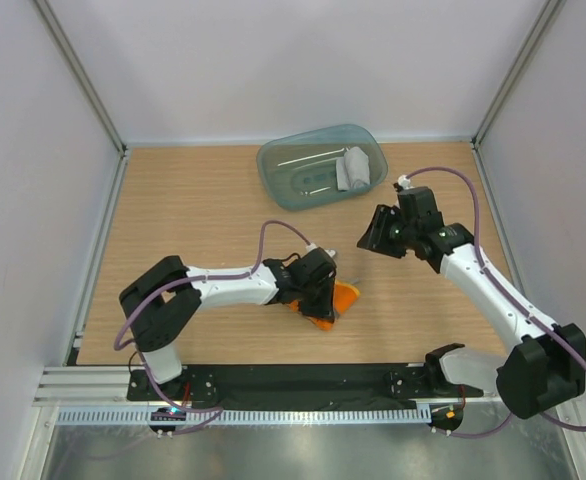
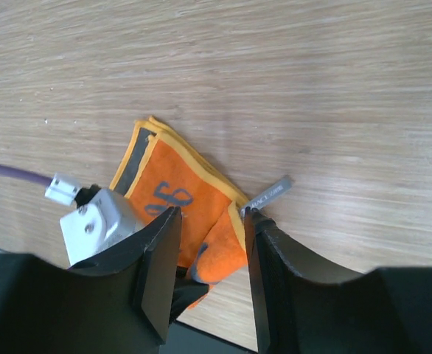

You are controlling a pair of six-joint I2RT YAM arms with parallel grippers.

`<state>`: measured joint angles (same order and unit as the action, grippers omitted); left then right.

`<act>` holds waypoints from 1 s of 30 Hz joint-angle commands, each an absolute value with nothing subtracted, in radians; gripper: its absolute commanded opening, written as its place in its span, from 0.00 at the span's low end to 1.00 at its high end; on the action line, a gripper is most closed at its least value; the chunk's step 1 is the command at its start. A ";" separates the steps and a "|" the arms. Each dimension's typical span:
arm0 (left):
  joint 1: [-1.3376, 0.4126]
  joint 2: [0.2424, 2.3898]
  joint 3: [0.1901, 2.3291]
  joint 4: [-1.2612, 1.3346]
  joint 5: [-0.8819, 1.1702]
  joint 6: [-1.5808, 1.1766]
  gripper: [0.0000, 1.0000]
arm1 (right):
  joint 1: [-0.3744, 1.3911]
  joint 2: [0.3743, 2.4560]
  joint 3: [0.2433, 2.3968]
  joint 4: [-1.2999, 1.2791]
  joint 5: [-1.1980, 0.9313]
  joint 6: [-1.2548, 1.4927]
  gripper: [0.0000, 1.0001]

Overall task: Roll the towels
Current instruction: Roll the towel

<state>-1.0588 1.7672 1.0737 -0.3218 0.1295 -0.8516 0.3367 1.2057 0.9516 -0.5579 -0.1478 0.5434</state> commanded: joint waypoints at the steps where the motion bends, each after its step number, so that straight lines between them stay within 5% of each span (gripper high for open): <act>1: -1.014 1.680 1.010 -0.134 0.283 -0.926 0.00 | 0.337 1.140 0.931 -0.561 -0.187 0.572 0.47; 18: -0.816 1.690 0.848 0.222 0.572 -1.143 0.00 | 0.364 1.052 0.672 -0.309 -0.396 0.732 0.47; 30: -0.767 1.769 0.799 0.179 0.555 -1.219 0.00 | 0.387 1.152 0.520 -0.029 -0.416 0.804 0.48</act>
